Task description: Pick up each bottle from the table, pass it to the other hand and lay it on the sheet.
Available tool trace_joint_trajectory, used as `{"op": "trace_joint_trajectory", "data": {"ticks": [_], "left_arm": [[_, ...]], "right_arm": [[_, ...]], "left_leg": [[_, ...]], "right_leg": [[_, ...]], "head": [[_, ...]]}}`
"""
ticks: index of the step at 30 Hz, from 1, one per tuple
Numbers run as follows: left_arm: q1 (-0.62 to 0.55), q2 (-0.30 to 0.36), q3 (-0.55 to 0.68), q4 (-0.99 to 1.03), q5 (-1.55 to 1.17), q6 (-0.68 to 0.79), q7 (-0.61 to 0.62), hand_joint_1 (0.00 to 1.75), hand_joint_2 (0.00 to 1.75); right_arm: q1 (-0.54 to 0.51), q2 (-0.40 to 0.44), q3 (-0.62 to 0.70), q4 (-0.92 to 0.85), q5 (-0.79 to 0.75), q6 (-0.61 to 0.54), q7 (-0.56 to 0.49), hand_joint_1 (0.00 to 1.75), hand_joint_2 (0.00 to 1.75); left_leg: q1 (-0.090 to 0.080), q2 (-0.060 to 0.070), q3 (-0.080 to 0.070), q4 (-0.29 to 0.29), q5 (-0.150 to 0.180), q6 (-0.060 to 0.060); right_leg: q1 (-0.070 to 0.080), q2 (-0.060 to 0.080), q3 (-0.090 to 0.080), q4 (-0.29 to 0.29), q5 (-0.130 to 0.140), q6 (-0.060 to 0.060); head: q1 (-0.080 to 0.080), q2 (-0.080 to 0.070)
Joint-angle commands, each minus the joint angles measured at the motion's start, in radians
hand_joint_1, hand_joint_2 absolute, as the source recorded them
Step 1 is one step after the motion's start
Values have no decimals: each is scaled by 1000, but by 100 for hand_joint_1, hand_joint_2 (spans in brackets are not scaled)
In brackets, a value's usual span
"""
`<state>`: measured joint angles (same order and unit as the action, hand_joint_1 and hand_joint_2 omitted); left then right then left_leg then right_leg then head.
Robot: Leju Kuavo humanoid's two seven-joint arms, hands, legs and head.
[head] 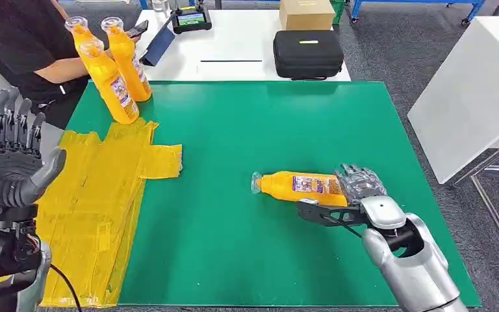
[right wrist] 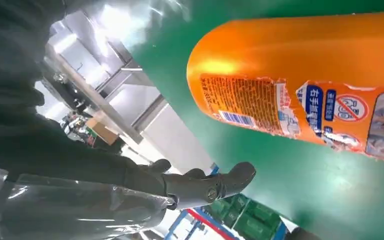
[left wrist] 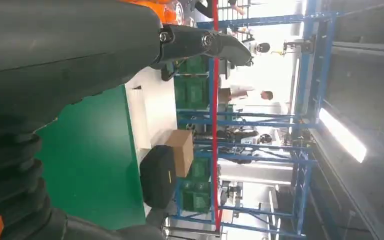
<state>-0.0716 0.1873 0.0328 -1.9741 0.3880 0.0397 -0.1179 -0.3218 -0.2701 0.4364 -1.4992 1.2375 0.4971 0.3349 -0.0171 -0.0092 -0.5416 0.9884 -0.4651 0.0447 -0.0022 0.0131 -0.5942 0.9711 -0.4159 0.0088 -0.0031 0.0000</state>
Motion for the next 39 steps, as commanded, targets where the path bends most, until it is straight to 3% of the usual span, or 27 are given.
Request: {"op": "trace_joint_trajectory", "data": {"ticks": [1,21,29,39], "left_arm": [[-62,-1,-50,64,-3,-6,10,0,175],[-86,-15,-60,87,-7,-6,10,0,175],[-82,-17,-46,96,-14,4,1,0,175],[-104,4,-65,127,2,8,-25,0,175]], "right_arm": [[-24,42,-44,106,1,14,8,0,175],[-81,86,-81,236,46,-22,10,0,175],[-203,147,-17,465,115,-88,-39,0,175],[-313,189,51,690,96,-157,-101,0,175]], "left_leg": [[1,-1,3,-1,0,-3],[1,0,2,-1,0,-2],[1,4,3,-1,-1,-3],[1,2,2,0,0,-3]], "right_leg": [[1,-3,4,-1,-1,0],[1,-1,3,-1,0,0],[1,2,3,-1,0,0],[1,1,2,0,0,0]], "head": [[0,0],[0,0],[0,0],[0,0]]}}
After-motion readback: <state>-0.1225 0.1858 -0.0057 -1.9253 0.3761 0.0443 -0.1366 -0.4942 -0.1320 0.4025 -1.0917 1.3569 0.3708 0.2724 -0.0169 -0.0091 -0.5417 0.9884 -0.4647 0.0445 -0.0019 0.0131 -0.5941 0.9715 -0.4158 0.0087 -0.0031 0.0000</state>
